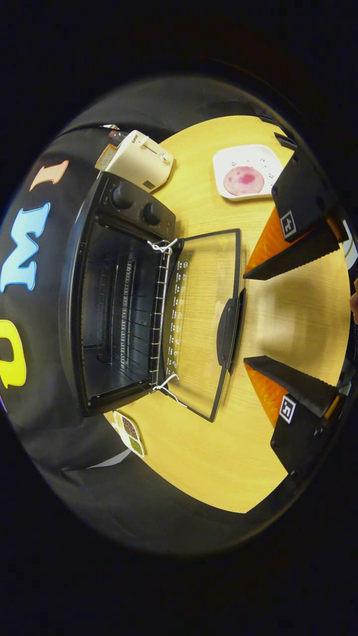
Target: Open the toaster oven, put the food inside, and close the toaster oven door.
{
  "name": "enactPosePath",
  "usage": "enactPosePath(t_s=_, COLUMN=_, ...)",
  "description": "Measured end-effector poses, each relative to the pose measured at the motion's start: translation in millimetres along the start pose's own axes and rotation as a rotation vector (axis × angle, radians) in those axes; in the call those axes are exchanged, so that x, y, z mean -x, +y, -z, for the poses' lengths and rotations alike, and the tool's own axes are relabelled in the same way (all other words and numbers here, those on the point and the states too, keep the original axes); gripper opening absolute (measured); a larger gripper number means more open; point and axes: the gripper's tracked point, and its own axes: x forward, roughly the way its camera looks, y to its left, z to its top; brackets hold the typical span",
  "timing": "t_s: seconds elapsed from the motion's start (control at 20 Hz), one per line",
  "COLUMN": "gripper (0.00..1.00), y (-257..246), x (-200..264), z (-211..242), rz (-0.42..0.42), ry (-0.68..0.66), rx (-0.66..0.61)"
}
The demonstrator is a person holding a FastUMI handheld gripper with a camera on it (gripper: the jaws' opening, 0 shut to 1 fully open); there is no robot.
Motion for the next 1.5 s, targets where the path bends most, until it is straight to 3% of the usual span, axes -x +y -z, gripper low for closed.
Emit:
enactPosePath(t_s=0.5, gripper=0.98, y=-126.9, x=52.6, z=-8.9, rz=0.108, ry=-0.011, rx=0.010)
enactPosePath(t_s=1.15, gripper=0.98, y=-255.0, x=31.0, z=6.2, rz=0.057, ry=0.158, rx=-0.027)
enactPosePath(t_s=1.5, gripper=0.98, y=-308.6, x=11.2, z=42.2, rz=0.013, ry=0.292, rx=-0.037)
